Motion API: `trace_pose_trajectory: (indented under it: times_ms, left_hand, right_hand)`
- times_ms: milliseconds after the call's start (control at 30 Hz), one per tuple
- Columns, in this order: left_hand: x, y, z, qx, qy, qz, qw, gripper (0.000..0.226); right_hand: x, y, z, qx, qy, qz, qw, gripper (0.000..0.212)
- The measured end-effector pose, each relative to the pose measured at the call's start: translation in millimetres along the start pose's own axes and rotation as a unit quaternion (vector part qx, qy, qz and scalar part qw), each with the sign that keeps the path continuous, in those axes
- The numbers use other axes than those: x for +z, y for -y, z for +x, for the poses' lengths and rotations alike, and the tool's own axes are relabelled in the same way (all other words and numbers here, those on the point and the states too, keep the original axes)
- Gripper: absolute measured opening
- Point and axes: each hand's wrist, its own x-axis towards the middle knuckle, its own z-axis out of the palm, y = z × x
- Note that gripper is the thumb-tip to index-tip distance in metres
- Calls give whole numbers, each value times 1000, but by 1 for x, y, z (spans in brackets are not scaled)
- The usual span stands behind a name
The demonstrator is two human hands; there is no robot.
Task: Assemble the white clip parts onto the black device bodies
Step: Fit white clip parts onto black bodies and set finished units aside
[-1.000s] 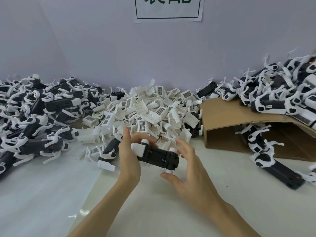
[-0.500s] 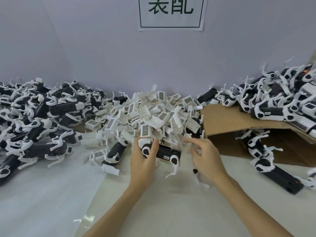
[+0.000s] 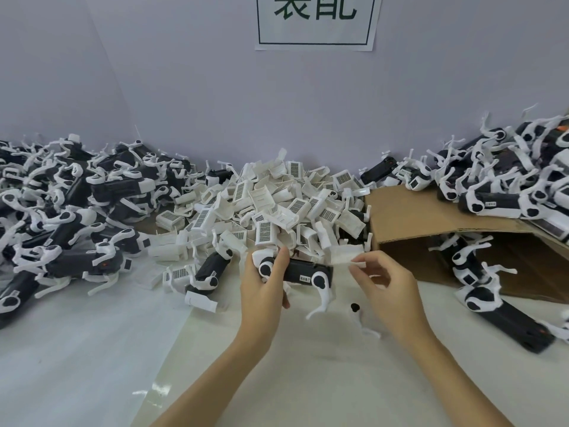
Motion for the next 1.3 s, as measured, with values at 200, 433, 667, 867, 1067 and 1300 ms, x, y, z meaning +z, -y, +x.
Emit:
trace_pose_trajectory:
  times_ms: [200, 433, 667, 867, 1067, 1300]
  left_hand:
    - [2, -3, -6, 9, 15, 36, 999, 38]
    - [3, -8, -12, 85, 27, 143, 986, 27]
    - [5, -6, -18, 169, 35, 214, 962, 39]
    - [1, -6, -16, 117, 41, 182, 976, 54]
    - [1, -9, -16, 106, 31, 193, 975, 59]
    - [3, -12, -19, 122, 39, 211, 969, 60]
  right_hand:
    - [2, 16, -8, 132, 43, 300, 944, 18]
    - [3, 26, -11, 199, 18, 350, 915, 24]
    - [0, 28, -16, 159, 67, 299, 939, 29]
    - [-1, 29, -16, 130, 146, 262, 945, 28]
    - [-7, 28, -15, 117, 194, 216, 950, 33]
    - [0, 30, -19, 62, 142, 152, 976, 24]
